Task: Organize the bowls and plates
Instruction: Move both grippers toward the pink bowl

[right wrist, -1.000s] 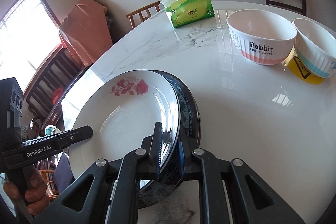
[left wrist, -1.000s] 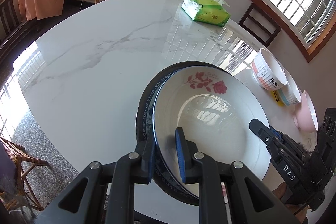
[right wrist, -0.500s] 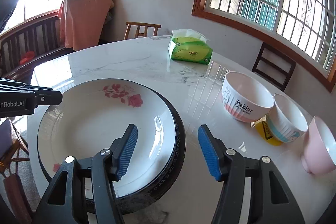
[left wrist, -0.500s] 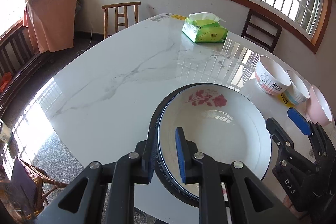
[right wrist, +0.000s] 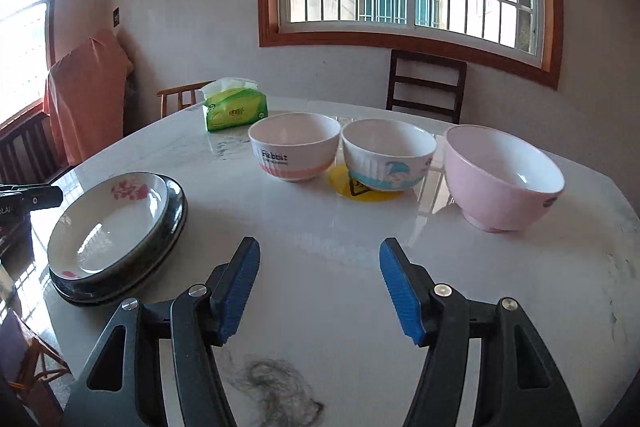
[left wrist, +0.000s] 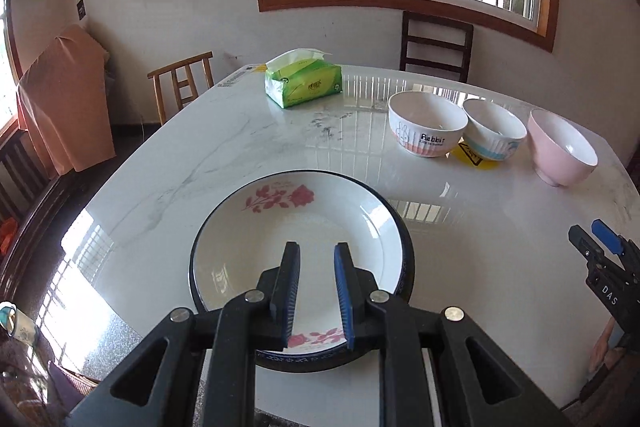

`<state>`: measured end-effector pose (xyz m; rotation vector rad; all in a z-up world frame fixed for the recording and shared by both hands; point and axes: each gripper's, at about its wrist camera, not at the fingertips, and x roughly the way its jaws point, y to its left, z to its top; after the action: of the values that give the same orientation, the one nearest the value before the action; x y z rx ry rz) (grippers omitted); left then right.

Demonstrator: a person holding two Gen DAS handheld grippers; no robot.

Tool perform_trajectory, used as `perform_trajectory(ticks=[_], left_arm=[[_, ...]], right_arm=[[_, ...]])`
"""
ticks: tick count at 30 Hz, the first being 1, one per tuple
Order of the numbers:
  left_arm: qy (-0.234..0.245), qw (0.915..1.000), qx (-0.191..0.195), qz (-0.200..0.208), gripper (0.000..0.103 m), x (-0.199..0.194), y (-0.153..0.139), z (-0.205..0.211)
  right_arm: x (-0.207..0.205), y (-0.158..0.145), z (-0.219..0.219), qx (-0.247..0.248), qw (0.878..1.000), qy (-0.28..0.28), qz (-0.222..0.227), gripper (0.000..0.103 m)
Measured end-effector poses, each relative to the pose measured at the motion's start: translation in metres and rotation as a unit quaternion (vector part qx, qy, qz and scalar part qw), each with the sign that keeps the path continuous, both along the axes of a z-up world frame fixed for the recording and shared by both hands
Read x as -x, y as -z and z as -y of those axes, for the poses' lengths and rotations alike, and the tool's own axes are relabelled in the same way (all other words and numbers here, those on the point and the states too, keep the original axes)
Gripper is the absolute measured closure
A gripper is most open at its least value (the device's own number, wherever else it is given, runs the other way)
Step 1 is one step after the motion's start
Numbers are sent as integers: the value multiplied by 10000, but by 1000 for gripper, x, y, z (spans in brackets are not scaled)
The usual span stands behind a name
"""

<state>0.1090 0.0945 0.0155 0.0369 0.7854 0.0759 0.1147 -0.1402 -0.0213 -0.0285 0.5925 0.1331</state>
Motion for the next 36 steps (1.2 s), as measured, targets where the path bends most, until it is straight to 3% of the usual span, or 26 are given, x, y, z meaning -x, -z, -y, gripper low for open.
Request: perform_trajectory(ticks=[9, 17, 21, 23, 25, 31, 34, 36], left_arm=[[521, 9971, -524, 158, 84, 1, -10, 77], [911, 9916, -905, 177, 84, -7, -12, 142], [1107, 9899, -883, 26, 78, -19, -8, 169], [1298, 9902, -440, -255, 77, -30, -5, 177], [1505, 9857, 308, -690, 77, -46, -3, 179], [1668, 9594, 1881, -1280, 77, -87, 0, 193], [1597, 9470, 2390, -1435, 77, -105, 1, 197], [1531, 9471, 2418, -1455, 76, -114, 0, 203]], right_arm=[[8, 10, 123, -752, 9903, 1131, -279, 42], [16, 25, 175, -1868, 9720, 1345, -465, 39], [20, 26, 179, -2078, 9694, 1241, -398, 39], [21, 26, 182, -2179, 9681, 1184, -368, 37], [22, 27, 184, -2267, 9667, 1136, -334, 35], [22, 27, 186, -2439, 9645, 977, -272, 31], [23, 27, 189, -2518, 9628, 936, -285, 31], [21, 28, 191, -2600, 9606, 922, -342, 31]])
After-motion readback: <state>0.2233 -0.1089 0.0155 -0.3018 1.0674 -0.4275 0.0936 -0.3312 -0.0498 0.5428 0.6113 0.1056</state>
